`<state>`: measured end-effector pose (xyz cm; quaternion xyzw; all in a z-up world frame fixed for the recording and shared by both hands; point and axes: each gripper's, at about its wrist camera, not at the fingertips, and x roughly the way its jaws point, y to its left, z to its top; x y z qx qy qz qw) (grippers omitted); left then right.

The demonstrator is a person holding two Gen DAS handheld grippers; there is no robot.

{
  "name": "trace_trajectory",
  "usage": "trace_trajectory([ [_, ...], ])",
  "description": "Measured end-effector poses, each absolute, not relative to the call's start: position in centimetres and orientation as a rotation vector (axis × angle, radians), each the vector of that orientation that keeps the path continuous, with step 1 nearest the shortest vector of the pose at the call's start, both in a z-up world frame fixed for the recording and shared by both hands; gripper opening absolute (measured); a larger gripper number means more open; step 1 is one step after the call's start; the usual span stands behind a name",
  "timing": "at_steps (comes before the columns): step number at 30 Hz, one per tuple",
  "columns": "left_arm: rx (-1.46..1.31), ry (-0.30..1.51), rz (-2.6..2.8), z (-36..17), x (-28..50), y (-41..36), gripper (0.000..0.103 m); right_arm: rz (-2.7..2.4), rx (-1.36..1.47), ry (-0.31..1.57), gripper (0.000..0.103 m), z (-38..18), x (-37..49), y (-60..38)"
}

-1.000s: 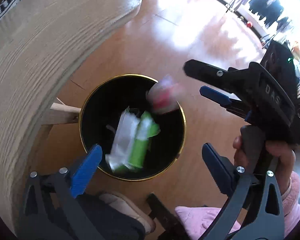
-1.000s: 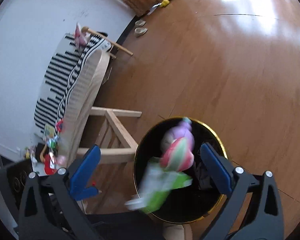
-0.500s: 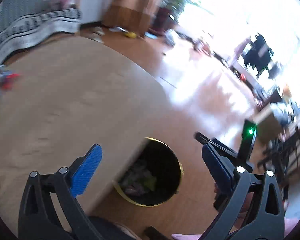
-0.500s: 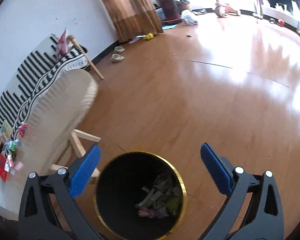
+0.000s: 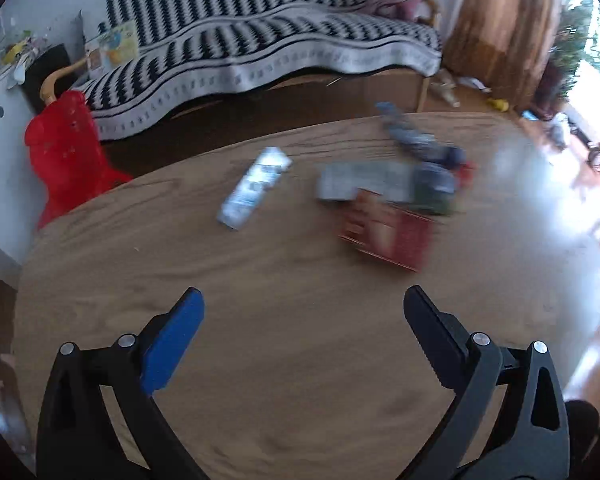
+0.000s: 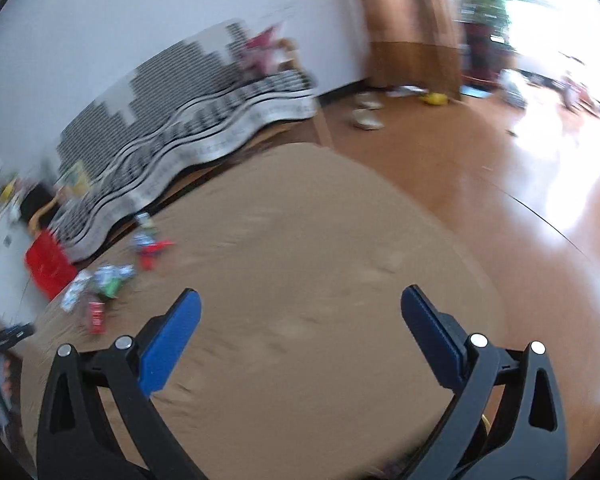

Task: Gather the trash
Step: 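Move both grippers back over the table toward the remaining trash, then grasp the foil pill blister with the left gripper while the right gripper grasps the red tape strip, then carry the blister and red strip to the black bin and open both grippers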

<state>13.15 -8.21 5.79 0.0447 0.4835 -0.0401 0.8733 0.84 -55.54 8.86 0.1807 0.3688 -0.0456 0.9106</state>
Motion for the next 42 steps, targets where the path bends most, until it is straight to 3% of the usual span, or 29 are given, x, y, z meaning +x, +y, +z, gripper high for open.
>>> trace_trajectory([
  [4,0.078,1.024,-0.065,4.3,18.9,-6.3,0.097,0.048,0.27,0.795,0.097,9.2,8.7,-48.6],
  [8,0.079,1.039,-0.047,2.0,23.8,-5.6,0.097,0.105,0.193,0.875,0.097,5.8,15.7,-41.8],
  [17,0.095,1.082,-0.106,-2.6,28.4,-5.9,0.097,0.065,0.146,0.954,0.097,-0.2,24.2,-34.7],
  [21,0.123,1.092,-0.13,-4.1,29.2,-5.9,0.097,0.065,0.116,0.955,0.084,-1.2,25.6,-34.6],
  [24,0.108,1.076,-0.151,-4.4,29.6,-5.7,0.073,0.054,0.061,0.932,0.065,-1.4,25.7,-34.6],
  [25,0.111,1.06,-0.15,-4.2,29.5,-5.7,0.044,0.073,0.056,0.925,0.036,-1.3,25.6,-34.7],
  [26,0.127,1.043,-0.154,-3.9,29.4,-5.9,0.031,0.101,0.066,0.925,0.017,-1.3,25.6,-34.9],
  [27,0.142,1.039,-0.15,-3.7,29.4,-6.1,0.021,0.11,0.075,0.926,0.017,-1.3,25.3,-35.1],
  [42,0.112,1.033,-0.115,1.2,22.7,-6.4,0.02,0.137,0.102,0.923,0.017,2.1,18.6,-37.6],
])
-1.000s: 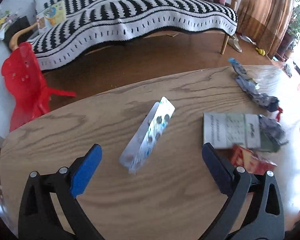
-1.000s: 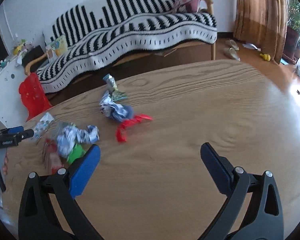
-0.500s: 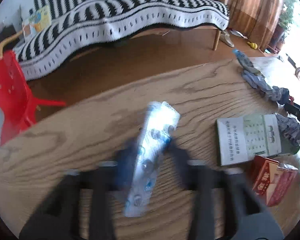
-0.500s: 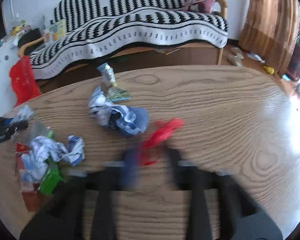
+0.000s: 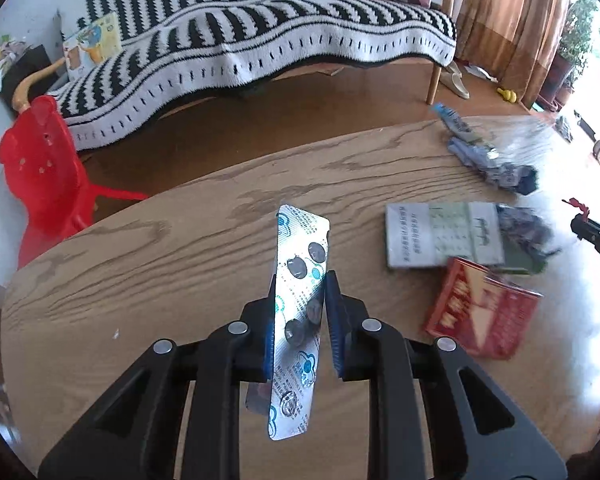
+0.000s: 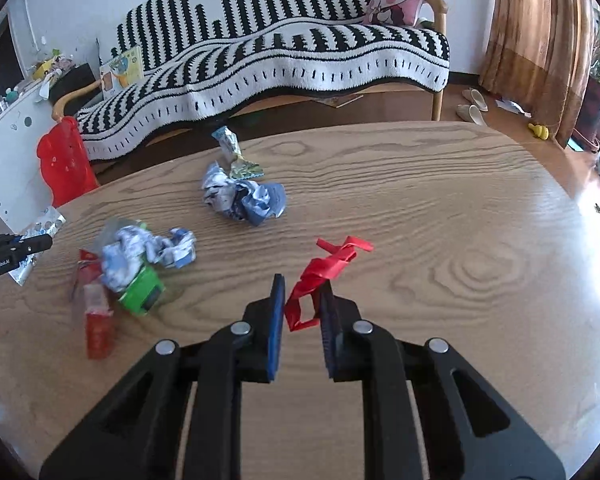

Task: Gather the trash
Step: 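Carry the blister and red strip to the black bin and open both grippers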

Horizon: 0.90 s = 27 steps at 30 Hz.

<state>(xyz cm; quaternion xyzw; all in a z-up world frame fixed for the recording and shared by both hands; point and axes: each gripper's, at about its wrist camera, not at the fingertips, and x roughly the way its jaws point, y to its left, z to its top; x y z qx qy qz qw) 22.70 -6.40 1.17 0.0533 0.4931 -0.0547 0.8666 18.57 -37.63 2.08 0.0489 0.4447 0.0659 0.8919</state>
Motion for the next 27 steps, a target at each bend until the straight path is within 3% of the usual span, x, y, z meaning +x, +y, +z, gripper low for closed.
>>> trace_trajectory([
  [16,0.079,0.969,-0.21,7.8,10.9,-10.9,0.02,0.176,0.142,0.88,0.017,7.1,8.1,-40.1],
  [22,0.112,0.921,-0.418,10.0,4.3,-21.8,0.02,0.138,0.152,0.85,0.017,9.7,1.3,-45.9],
  [27,0.143,0.956,-0.632,8.4,-0.9,-33.2,0.02,0.048,0.202,0.849,0.017,9.8,-5.6,-53.2],
])
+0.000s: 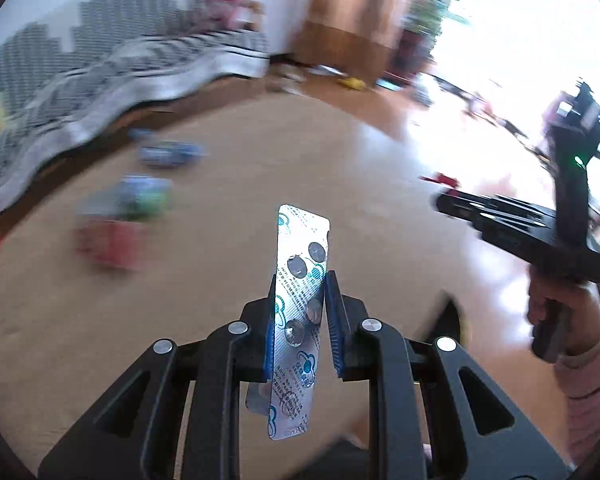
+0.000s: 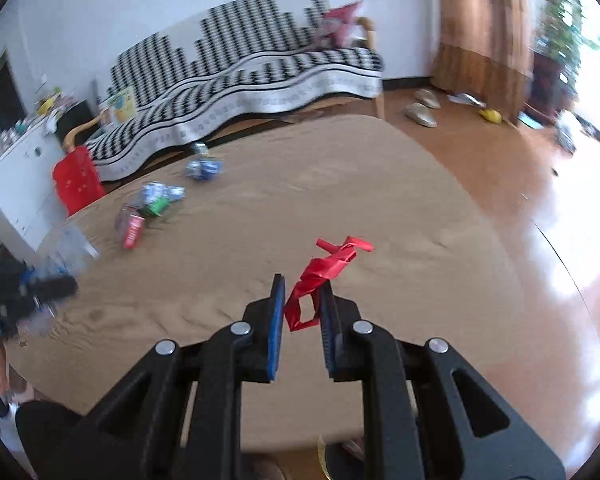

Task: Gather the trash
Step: 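Carry the blister and red strip to the black bin and open both grippers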

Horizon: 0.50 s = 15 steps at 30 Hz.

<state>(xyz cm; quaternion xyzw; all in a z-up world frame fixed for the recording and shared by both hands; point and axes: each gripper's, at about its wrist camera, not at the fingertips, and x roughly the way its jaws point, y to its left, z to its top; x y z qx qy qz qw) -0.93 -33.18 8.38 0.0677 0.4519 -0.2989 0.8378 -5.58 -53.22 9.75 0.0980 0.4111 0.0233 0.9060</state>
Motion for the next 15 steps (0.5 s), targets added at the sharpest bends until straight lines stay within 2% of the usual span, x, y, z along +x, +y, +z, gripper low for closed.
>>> trace_trajectory([
  [8,0.184,1.154,-0.928,-0.5,-9.6,-50.5,0.02,-0.063,0.403,0.877,0.017,4.6,-17.1,-63.2],
  [13,0.23,1.245,-0.933,-7.6,-12.2,-54.1,0.02,-0.131,0.609,0.954,0.017,-3.4,-22.5,-67.4],
  [15,0.227,1.299,-0.924,-8.9,-11.8,-54.4,0.02,-0.134,0.677,0.97,0.017,-5.7,-23.7,-68.2],
])
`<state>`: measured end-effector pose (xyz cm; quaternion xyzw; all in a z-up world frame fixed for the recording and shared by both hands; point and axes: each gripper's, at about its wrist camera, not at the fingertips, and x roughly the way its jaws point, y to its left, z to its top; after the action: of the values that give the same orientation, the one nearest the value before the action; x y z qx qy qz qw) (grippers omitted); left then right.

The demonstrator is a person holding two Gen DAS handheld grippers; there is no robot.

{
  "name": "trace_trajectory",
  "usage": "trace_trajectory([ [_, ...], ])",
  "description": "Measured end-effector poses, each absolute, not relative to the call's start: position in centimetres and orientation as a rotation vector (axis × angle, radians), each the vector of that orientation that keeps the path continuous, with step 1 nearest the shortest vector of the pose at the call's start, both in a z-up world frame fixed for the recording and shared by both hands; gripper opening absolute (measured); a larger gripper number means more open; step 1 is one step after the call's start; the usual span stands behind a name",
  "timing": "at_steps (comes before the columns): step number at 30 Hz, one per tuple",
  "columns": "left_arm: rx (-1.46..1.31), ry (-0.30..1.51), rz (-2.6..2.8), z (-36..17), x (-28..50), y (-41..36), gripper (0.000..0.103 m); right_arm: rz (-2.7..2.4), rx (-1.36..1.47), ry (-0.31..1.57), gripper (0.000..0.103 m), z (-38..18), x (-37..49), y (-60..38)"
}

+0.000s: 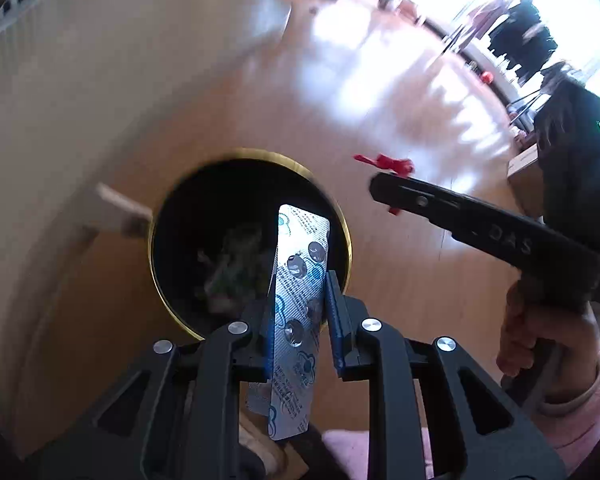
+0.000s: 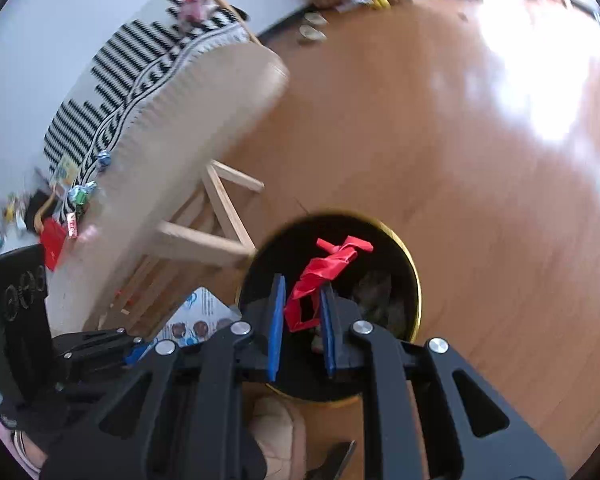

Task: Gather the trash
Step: 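Carry the blister and red strip to the black bin and open both grippers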

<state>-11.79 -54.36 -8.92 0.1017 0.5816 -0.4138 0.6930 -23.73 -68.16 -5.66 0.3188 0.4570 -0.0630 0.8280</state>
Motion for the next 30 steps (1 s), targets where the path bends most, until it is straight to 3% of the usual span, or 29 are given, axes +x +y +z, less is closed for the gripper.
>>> trace_trajectory([
  [5,0.242,1.28,-0.906,-9.0,-11.1,-54.7,0.02,-0.111,0.776,0.981,0.017,-8.5,-24.0,-69.2],
  [20,0.188,1.31,-0.886,-9.8,-9.7,-53.8,0.022,-0.102,0.792,0.995,0.02,-9.1,-22.1,-69.4],
  [21,0.188,1.314,-0.872,-9.7,-9.7,-53.9,0.044,-0.108,0.789,1.013,0.03,-9.1,-21.9,-69.3],
  [22,0.187,1.324,-0.849,-9.7,-9.6,-53.9,0.094,-0.108,0.793,1.035,0.067,-9.1,-21.7,-69.3],
  [23,0.181,1.33,-0.806,-10.0,-9.6,-53.7,0.094,-0.106,0.807,1.022,0.089,-9.0,-21.8,-69.4],
  [30,0.141,1.317,-0.819,-9.7,-9.5,-53.4,0.096,-0.167,0.89,0.964,0.089,-8.8,-22.8,-70.8],
])
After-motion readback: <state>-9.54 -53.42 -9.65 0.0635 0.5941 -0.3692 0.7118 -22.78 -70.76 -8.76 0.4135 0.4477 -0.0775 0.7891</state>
